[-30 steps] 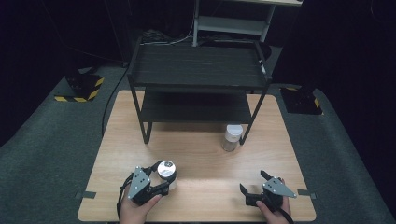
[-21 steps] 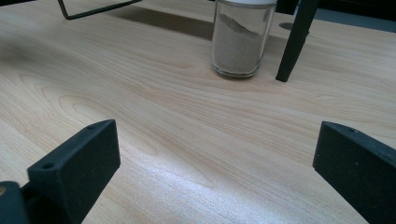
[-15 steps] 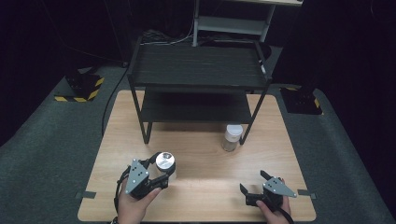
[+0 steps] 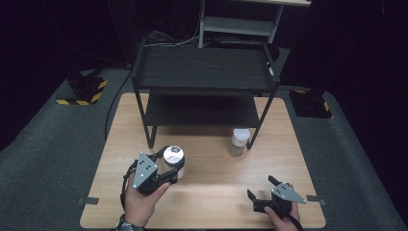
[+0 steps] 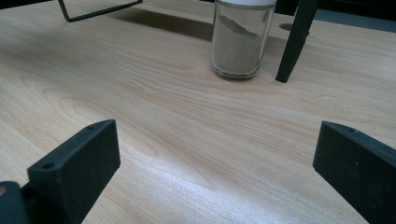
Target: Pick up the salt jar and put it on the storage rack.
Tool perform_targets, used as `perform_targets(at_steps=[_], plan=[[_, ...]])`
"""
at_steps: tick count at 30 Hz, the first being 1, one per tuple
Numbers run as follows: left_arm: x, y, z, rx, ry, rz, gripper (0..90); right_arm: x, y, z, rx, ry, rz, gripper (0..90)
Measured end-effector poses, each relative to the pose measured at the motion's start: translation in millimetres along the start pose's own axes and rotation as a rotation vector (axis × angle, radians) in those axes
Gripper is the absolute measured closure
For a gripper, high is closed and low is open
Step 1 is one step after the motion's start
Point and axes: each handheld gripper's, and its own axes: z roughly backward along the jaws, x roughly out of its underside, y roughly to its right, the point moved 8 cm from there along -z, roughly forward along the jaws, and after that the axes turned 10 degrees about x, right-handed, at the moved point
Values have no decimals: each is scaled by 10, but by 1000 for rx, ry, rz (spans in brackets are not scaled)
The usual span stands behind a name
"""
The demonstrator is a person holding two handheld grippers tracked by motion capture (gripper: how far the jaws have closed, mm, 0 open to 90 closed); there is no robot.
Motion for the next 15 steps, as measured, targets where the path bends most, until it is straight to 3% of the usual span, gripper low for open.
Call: perform_targets(at_steps=[15], plan=[[-362,-30,-123,-25,28,-11,352,3,1,3,0,2,0,2]])
